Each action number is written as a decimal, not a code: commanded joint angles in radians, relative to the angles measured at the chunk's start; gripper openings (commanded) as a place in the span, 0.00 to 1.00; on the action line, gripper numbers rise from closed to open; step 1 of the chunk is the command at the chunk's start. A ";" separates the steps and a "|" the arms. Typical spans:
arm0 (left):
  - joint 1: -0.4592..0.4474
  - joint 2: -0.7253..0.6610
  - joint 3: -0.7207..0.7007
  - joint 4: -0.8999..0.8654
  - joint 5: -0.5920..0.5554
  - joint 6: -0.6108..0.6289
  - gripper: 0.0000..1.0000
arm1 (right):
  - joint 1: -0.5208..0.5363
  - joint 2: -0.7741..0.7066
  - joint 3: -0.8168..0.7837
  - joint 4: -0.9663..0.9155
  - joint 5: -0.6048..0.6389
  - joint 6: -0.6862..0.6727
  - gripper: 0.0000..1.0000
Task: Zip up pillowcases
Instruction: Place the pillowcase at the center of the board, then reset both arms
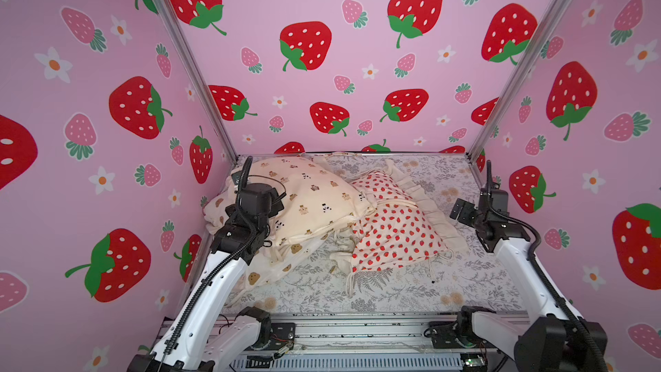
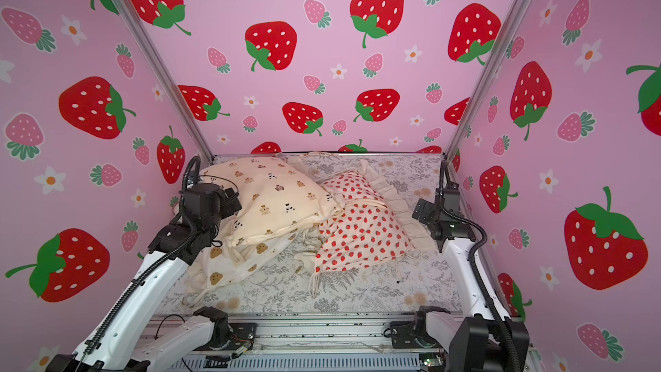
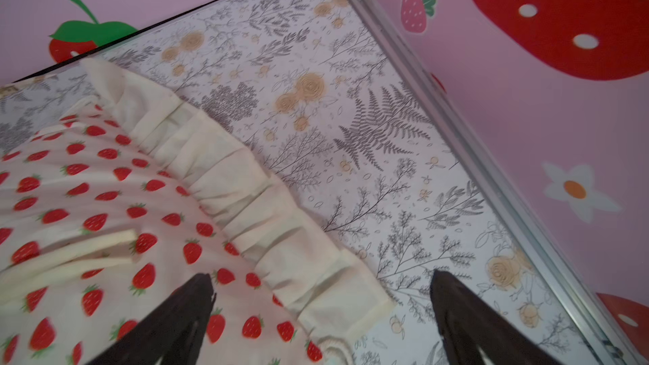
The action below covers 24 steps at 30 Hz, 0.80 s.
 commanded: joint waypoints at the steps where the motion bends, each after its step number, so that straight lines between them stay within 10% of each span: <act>1: 0.098 0.002 -0.179 0.240 -0.035 0.090 0.99 | -0.018 0.069 -0.092 0.227 0.207 -0.048 1.00; 12: 0.113 0.253 -0.555 1.063 0.105 0.347 0.99 | -0.025 0.331 -0.218 0.683 0.070 -0.175 1.00; 24: 0.117 0.482 -0.595 1.385 0.318 0.366 0.99 | -0.023 0.443 -0.395 1.201 -0.125 -0.333 1.00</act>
